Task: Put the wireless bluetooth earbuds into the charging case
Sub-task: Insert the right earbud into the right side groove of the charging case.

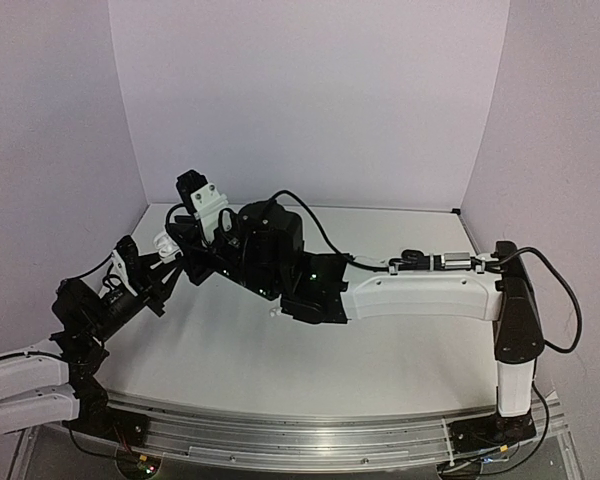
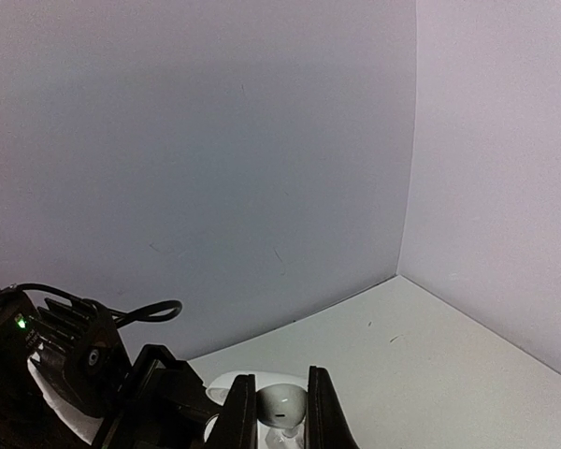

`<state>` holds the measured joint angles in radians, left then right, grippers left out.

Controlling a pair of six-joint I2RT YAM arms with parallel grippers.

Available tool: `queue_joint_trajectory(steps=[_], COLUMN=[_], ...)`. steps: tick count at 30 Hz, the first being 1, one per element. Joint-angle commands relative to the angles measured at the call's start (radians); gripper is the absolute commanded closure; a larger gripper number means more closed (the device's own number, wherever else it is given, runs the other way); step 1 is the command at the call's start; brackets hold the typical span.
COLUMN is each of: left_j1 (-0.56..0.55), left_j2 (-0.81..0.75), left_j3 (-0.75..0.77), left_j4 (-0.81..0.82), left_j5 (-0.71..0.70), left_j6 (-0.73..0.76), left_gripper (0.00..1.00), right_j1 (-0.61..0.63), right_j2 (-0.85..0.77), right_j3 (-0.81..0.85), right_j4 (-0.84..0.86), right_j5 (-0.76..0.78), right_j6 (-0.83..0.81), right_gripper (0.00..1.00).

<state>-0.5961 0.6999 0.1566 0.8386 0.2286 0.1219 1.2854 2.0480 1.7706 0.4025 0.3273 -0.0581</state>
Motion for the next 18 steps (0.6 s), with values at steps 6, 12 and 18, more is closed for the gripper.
queue_joint_trajectory(steps=[6, 12, 18], left_j1=[-0.002, 0.001, 0.005], left_j2=[-0.022, -0.034, -0.036], left_j3=[0.028, 0.041, 0.040], left_j4=[0.028, 0.015, 0.007], left_j5=[0.010, 0.008, 0.013], left_j6=[-0.037, -0.059, -0.059], left_gripper=[1.00, 1.00, 1.00], right_j1=[0.000, -0.001, -0.001], right_j2=[0.021, 0.026, 0.029], right_j3=[-0.012, -0.014, 0.002], right_j4=[0.026, 0.013, 0.008], right_j5=[0.024, 0.032, 0.055], right_j6=[-0.022, -0.022, -0.049], right_gripper=[1.00, 1.00, 1.00])
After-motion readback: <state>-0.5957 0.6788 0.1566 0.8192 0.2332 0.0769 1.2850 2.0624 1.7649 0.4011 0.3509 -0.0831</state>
